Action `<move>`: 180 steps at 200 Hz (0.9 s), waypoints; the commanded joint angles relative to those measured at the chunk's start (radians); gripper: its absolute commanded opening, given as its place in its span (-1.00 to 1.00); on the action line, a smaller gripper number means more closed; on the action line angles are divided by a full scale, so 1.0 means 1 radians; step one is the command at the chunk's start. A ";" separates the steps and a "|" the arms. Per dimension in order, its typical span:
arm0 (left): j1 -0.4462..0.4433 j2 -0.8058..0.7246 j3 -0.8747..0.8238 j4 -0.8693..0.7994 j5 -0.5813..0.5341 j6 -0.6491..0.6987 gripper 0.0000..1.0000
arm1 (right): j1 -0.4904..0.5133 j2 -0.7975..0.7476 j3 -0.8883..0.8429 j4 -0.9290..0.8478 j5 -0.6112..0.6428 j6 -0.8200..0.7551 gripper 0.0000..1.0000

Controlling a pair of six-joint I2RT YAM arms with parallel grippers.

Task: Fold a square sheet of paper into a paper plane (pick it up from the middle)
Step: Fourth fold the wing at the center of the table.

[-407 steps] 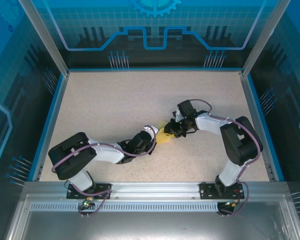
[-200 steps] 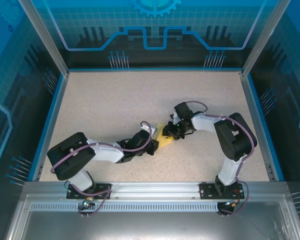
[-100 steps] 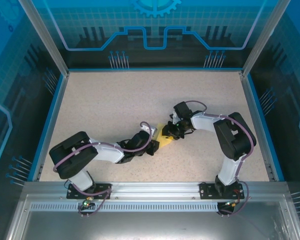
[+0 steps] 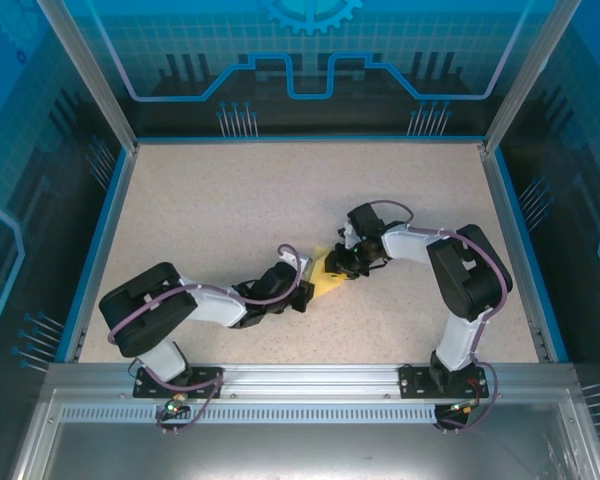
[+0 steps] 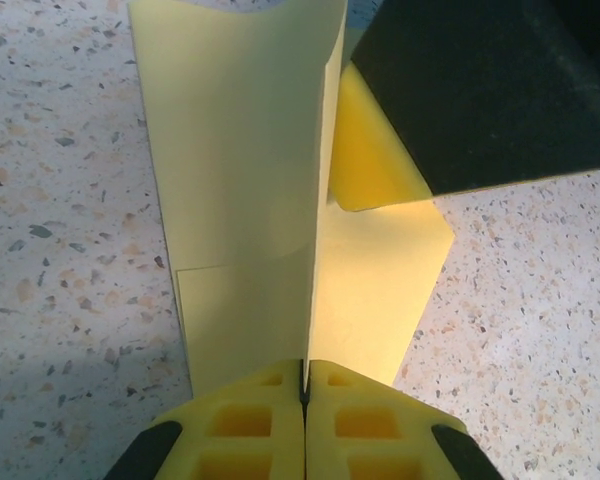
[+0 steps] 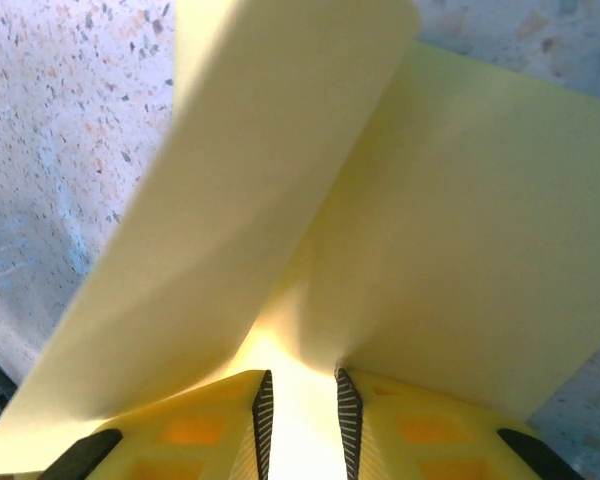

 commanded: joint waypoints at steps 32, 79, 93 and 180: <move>0.069 -0.011 0.020 -0.017 0.177 -0.038 -0.87 | 0.000 0.028 0.030 -0.112 0.022 -0.174 -0.42; 0.071 0.007 0.041 -0.056 0.192 -0.068 -0.88 | -0.007 -0.079 0.064 -0.062 -0.047 -0.161 -0.38; 0.072 0.004 0.048 -0.071 0.197 -0.082 -0.88 | 0.007 -0.112 0.061 -0.075 -0.035 -0.140 -0.39; 0.078 0.021 0.102 -0.149 0.223 -0.143 -0.92 | 0.057 -0.186 -0.082 -0.011 0.101 0.028 -0.60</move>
